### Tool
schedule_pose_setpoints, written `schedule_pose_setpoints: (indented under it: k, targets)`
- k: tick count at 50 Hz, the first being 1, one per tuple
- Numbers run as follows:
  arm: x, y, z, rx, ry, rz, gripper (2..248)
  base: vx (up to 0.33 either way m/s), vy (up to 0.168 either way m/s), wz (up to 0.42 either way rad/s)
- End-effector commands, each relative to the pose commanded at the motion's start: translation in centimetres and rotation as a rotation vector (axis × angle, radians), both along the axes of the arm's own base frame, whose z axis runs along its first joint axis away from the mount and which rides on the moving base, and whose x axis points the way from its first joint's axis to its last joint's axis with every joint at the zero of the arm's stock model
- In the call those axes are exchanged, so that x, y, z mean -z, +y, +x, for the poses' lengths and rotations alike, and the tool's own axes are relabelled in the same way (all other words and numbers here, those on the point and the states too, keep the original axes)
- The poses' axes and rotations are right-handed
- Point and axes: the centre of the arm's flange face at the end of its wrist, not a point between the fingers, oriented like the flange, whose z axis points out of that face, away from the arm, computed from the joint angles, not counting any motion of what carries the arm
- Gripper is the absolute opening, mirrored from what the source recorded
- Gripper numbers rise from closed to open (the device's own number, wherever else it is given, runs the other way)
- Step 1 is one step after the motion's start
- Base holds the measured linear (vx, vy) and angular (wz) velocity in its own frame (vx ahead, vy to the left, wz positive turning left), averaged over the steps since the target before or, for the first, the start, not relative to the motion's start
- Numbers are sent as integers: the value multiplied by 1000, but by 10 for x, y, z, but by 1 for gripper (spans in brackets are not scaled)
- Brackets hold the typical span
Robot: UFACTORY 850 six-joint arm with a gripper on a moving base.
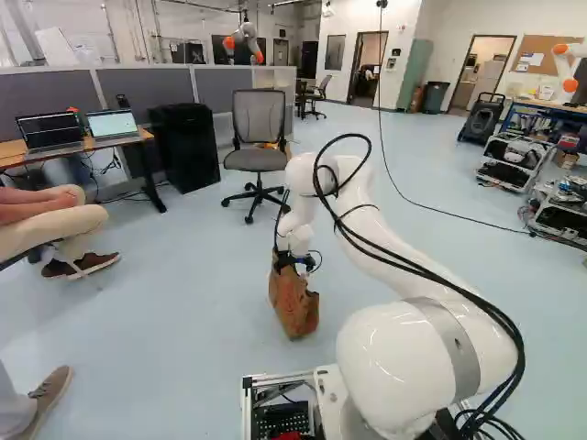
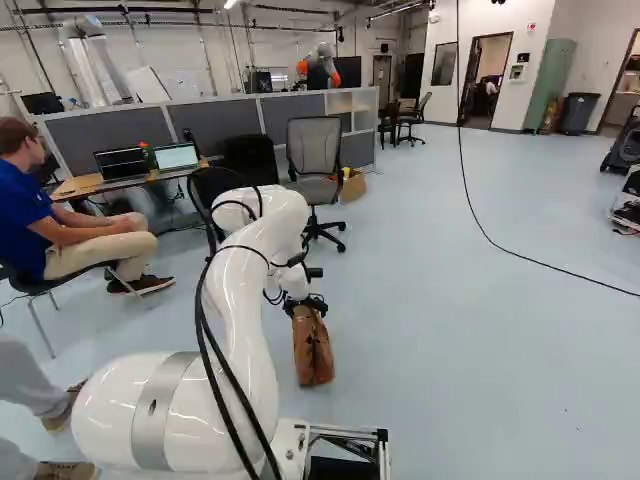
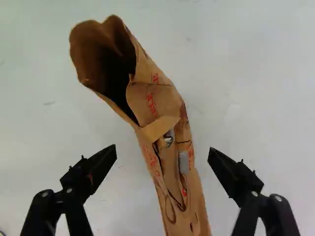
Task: Pick up the grocery bag from the ground
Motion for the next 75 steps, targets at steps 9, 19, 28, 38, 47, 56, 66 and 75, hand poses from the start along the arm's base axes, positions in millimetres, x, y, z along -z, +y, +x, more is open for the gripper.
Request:
schedule_pose_setpoints:
  k: [9,19,28,38,47,56,66,75]
  targets:
    - [25,0,0,0,5,0,247,0,0,0]
    - [40,0,0,0,7,-1,247,0,0,0]
    - [42,0,0,0,7,-1,205,0,0,0]
    - [42,0,0,0,7,-1,127,0,0,0]
    - [42,0,0,0,7,-1,50,0,0,0]
    - [42,0,0,0,7,-1,19,0,0,0]
    - [42,0,0,0,7,-1,19,0,0,0]
    - [42,0,0,0,7,-1,19,0,0,0]
